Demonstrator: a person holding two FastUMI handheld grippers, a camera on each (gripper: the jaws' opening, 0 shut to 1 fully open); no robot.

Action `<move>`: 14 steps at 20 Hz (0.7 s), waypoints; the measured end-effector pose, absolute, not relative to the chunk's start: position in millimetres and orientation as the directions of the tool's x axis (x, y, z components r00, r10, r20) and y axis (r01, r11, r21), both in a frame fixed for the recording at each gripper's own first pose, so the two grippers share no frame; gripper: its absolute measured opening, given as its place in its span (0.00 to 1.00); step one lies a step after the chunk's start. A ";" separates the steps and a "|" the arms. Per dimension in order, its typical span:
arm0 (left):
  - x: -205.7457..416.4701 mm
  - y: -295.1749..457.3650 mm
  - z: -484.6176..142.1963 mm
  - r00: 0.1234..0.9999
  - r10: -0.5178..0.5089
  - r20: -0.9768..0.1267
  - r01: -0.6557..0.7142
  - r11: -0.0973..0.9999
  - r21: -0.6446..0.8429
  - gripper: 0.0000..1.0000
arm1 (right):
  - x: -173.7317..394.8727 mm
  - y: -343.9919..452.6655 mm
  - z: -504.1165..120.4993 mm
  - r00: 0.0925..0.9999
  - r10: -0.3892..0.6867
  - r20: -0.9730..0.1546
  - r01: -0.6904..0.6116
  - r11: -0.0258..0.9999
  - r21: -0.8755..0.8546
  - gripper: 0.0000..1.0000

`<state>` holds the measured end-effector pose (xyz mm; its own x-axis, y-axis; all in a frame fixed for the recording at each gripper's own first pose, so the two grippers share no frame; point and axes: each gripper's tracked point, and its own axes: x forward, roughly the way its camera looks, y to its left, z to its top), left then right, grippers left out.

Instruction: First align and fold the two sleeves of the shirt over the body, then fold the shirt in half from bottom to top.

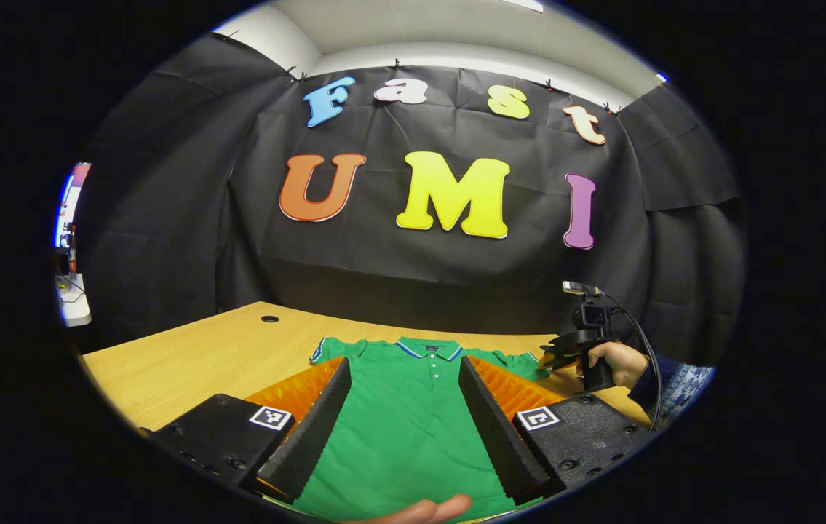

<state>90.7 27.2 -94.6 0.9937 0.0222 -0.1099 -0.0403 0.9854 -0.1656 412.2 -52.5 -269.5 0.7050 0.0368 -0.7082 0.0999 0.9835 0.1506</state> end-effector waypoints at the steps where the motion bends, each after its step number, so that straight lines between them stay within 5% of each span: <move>1: 91.5 27.3 -96.0 0.993 0.020 -0.113 -0.039 0.985 -0.169 0.97 | 416.0 -50.0 -278.5 0.696 0.049 -0.716 0.102 0.981 0.166 0.39; 2: 92.8 28.1 -98.8 0.992 0.021 -0.122 -0.041 0.984 -0.171 0.97 | 420.0 -47.9 -279.0 0.701 0.071 -0.709 0.103 0.974 0.200 0.37; 5: 93.7 32.1 -102.3 0.990 0.028 -0.136 -0.051 0.983 -0.174 0.96 | 418.7 -44.7 -277.2 0.683 0.084 -0.726 0.128 0.965 0.231 0.02; 14: 100.0 49.4 -113.9 0.984 0.055 -0.169 -0.085 0.981 -0.173 0.97 | 422.3 -24.2 -228.1 0.762 0.009 -0.648 0.031 0.998 0.051 0.00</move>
<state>100.0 49.4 -113.9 0.9841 0.0551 -0.1686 -0.0846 0.9812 -0.1734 422.3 -24.2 -228.1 0.7619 0.0088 -0.6476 0.0315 0.9982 0.0507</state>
